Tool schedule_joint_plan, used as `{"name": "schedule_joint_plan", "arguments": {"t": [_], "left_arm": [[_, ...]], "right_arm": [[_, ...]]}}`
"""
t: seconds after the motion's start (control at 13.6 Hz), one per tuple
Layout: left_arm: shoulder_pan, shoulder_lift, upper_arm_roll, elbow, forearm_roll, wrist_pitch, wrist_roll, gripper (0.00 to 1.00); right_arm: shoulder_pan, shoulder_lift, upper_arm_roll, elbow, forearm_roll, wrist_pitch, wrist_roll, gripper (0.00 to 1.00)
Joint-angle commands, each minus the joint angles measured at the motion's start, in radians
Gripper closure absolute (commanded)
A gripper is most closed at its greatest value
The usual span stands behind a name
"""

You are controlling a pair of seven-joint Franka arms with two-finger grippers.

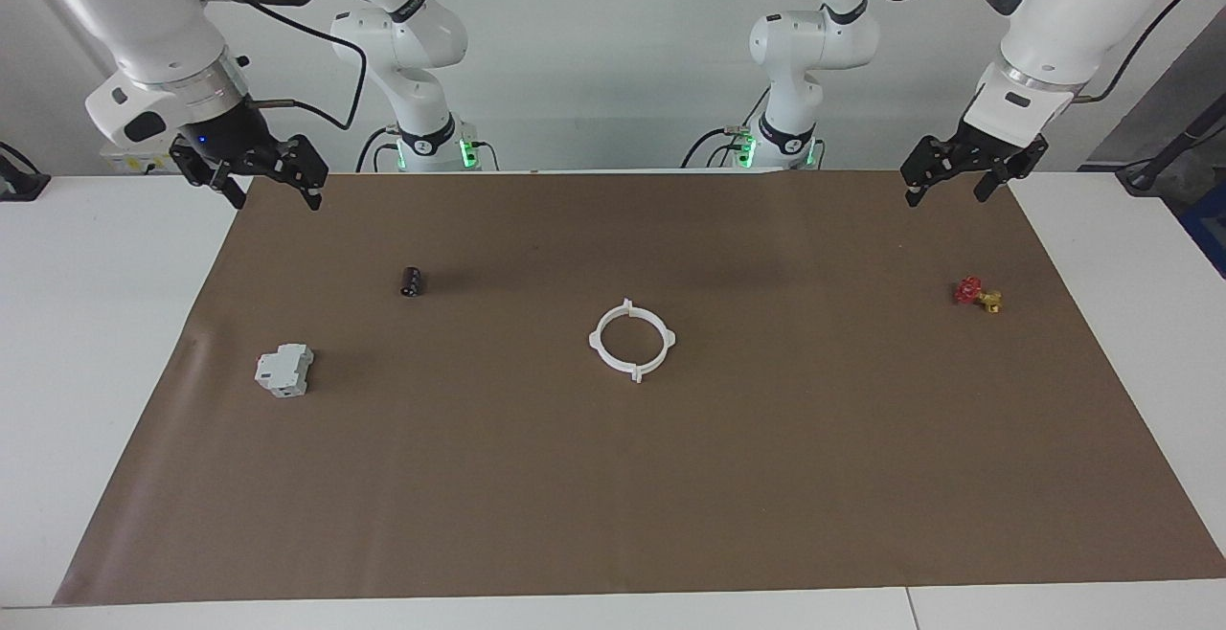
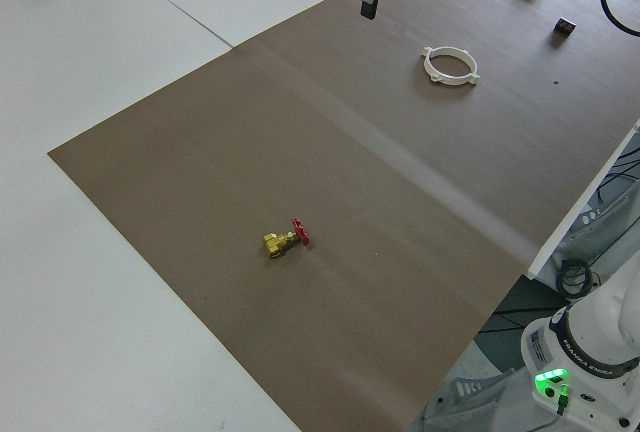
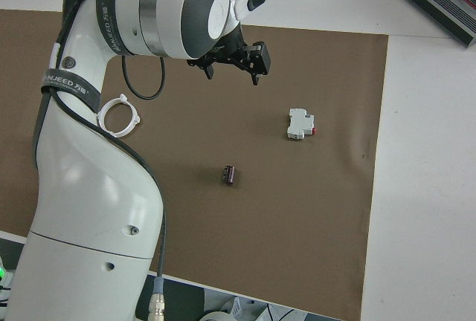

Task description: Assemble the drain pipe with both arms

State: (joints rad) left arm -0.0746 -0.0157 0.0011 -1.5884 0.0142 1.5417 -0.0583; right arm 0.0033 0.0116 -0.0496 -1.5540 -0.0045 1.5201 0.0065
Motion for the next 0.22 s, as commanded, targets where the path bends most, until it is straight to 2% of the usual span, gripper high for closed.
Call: {"name": "schedule_joint_plan", "arguments": {"t": [0.0, 0.15], "left_arm": [[-0.014, -0.003, 0.010, 0.016, -0.010, -0.020, -0.014, 0.00], [-0.014, -0.003, 0.010, 0.016, -0.010, -0.020, -0.014, 0.00]], "right_arm": [[-0.006, -0.019, 0.001, -0.027, 0.015, 0.019, -0.025, 0.00], [-0.006, -0.019, 0.001, -0.027, 0.015, 0.019, -0.025, 0.00]]}}
